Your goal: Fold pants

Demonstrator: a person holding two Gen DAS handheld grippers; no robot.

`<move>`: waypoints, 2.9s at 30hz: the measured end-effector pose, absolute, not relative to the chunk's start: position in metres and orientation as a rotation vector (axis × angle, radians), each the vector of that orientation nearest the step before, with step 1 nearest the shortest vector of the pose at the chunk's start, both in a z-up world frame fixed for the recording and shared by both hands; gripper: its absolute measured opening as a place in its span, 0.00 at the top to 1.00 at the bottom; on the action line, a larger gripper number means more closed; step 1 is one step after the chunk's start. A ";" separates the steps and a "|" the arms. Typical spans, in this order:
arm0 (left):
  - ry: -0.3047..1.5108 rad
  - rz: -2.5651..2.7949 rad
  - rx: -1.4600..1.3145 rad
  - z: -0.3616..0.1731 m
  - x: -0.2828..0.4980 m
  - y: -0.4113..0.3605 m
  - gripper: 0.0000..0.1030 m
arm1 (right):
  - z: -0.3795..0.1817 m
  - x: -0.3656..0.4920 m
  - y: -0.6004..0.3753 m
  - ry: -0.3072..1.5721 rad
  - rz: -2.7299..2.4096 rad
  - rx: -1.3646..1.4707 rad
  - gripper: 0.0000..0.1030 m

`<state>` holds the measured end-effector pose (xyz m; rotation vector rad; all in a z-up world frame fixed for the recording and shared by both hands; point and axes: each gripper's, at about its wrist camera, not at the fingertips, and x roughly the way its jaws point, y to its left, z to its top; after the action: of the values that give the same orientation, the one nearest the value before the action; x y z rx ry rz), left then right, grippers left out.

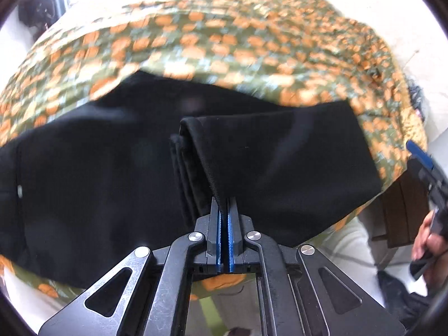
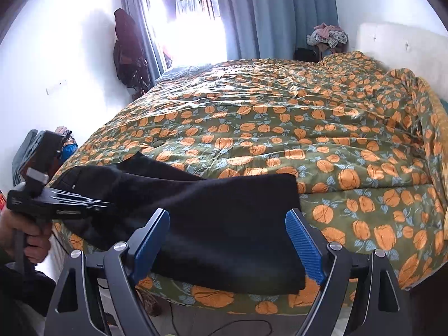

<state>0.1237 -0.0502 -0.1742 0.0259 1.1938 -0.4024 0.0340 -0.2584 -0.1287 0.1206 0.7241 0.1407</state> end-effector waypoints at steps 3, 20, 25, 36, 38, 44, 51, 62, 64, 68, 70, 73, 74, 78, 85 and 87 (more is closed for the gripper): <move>1.236 -0.397 0.002 -0.195 0.126 -0.049 0.98 | -0.155 0.058 -0.255 0.809 0.188 0.145 0.18; 1.184 -0.345 -0.023 -0.173 0.130 -0.034 0.44 | -0.231 0.177 -0.254 1.149 0.180 0.132 0.16; 1.175 -0.282 -0.068 -0.165 0.125 -0.006 0.37 | -0.180 0.136 -0.247 0.969 0.170 0.102 0.17; 1.221 -0.173 -0.027 -0.177 0.126 0.010 0.36 | -0.216 0.066 -0.222 1.090 0.130 0.126 0.17; 1.211 -0.155 -0.015 -0.175 0.125 0.013 0.33 | -0.204 0.069 -0.224 1.068 0.127 0.139 0.17; 1.184 -0.124 0.029 -0.172 0.124 0.015 0.31 | -0.182 0.078 -0.217 1.026 0.108 0.124 0.17; 1.190 -0.083 0.049 -0.179 0.125 0.024 0.24 | -0.207 0.090 -0.204 1.083 0.068 0.113 0.15; 1.221 -0.001 0.079 -0.192 0.125 0.043 0.18 | -0.231 0.090 -0.200 1.104 0.028 0.124 0.00; 1.218 0.009 0.087 -0.193 0.124 0.044 0.17 | -0.232 0.090 -0.199 1.102 0.025 0.125 0.00; 1.216 0.013 0.082 -0.193 0.125 0.046 0.16 | -0.234 0.092 -0.198 1.109 0.015 0.123 0.00; 1.214 0.014 0.091 -0.194 0.126 0.045 0.15 | -0.234 0.093 -0.198 1.115 0.014 0.126 0.00; 1.212 0.010 0.103 -0.194 0.126 0.045 0.14 | -0.235 0.095 -0.199 1.125 0.014 0.129 0.00; 1.212 0.008 0.101 -0.192 0.127 0.047 0.15 | -0.236 0.095 -0.199 1.125 0.014 0.130 0.00; 1.161 0.003 0.042 -0.170 0.140 0.083 0.14 | -0.236 0.096 -0.199 1.135 0.016 0.130 0.00; 1.093 0.134 -0.349 -0.153 0.189 0.239 0.12 | -0.236 0.097 -0.199 1.143 0.016 0.128 0.00; 1.142 0.070 -0.504 -0.173 0.195 0.274 0.12 | -0.236 0.097 -0.198 1.139 0.012 0.126 0.00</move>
<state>0.1954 0.2742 -0.1726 -0.5037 1.1421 0.0703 0.0967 -0.1980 -0.2360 0.1260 1.1392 0.0120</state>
